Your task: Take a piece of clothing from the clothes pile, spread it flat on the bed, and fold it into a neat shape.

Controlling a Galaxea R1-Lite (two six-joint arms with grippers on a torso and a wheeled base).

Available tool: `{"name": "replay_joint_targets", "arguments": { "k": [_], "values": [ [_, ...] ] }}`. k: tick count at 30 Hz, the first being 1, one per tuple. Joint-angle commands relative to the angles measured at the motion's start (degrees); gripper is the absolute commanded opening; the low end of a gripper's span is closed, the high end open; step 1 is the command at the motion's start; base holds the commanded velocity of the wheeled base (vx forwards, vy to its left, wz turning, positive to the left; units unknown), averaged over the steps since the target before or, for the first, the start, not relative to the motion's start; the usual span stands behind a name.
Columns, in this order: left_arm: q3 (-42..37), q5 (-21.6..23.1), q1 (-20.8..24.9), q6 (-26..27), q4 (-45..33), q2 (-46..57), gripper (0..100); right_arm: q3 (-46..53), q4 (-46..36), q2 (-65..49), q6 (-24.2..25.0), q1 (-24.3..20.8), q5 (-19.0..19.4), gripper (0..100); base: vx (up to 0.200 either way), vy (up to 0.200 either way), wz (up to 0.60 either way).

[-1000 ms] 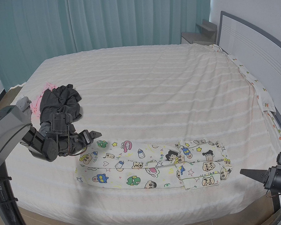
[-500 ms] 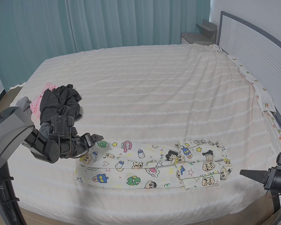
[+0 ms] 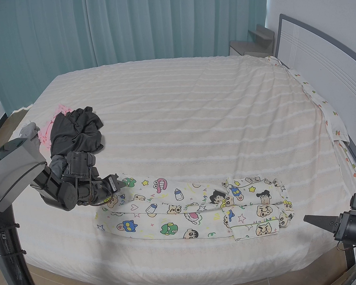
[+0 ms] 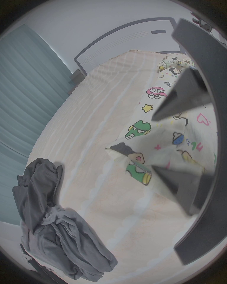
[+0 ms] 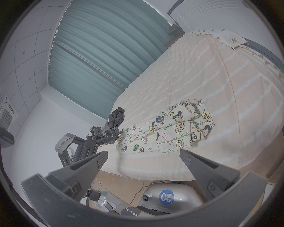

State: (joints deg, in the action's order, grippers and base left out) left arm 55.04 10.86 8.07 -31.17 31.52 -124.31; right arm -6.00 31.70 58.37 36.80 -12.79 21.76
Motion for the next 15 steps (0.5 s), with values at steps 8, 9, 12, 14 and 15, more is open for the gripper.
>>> {"name": "replay_joint_targets", "arguments": {
  "k": [8,9,12,14,15],
  "values": [
    [-0.37,-0.31,-0.16,-0.03,-0.06,1.17,0,0.02,0.03,0.25,0.02,-0.04,0.04,100,0.0,0.0,0.0],
    [-0.2,-0.31,-0.34,-0.03,-0.06,1.96,0,0.02,0.03,0.25,0.02,-0.04,0.04,100,0.0,0.0,0.0],
    [0.51,-0.31,-0.42,0.06,0.03,2.93,0,0.02,0.03,0.25,0.02,-0.04,0.04,100,0.0,0.0,0.0],
    [1.3,-0.31,-0.42,0.06,0.03,3.28,0,0.02,0.03,0.25,0.02,-0.04,0.04,100,0.0,0.0,0.0],
    [1.91,-0.31,-0.42,0.06,0.03,3.37,0,0.02,0.03,0.25,0.02,-0.04,0.04,100,0.0,0.0,0.0]
  ]
}}
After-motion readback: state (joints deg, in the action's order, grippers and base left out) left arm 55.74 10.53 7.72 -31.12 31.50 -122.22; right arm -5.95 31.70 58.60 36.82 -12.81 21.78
